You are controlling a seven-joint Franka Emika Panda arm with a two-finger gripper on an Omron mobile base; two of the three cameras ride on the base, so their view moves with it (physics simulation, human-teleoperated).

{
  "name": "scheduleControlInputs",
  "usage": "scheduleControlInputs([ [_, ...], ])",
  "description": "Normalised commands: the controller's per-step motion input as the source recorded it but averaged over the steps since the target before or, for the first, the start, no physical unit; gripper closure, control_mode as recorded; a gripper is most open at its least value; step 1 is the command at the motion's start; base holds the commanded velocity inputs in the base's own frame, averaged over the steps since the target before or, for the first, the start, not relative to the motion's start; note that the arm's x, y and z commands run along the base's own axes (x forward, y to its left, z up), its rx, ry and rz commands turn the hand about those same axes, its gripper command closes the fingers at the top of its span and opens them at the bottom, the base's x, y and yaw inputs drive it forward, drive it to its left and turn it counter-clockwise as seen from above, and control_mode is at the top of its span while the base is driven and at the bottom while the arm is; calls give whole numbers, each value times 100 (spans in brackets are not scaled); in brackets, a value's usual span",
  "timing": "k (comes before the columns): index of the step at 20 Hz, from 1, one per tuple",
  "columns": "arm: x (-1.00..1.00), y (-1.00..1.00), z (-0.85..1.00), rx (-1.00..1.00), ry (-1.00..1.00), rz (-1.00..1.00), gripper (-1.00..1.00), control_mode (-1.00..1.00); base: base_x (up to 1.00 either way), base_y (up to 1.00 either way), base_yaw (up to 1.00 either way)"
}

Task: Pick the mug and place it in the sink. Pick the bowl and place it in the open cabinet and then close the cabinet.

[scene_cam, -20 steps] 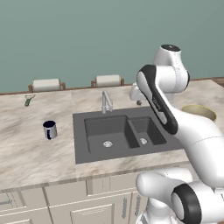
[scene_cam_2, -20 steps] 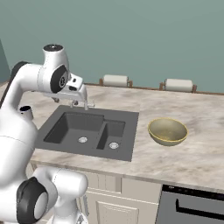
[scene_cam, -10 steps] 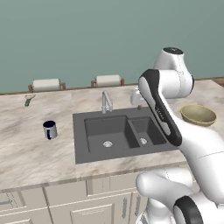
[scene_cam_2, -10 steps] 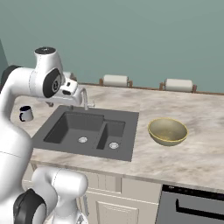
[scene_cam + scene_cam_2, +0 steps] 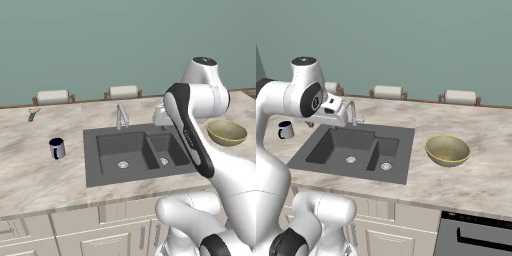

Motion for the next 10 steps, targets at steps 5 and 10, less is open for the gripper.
scheduleControlInputs([
  [5,-2,8,0,0,0,0,-100,-100,0,0,0],
  [10,0,64,-16,0,0,0,-100,-100,0,0,0],
])
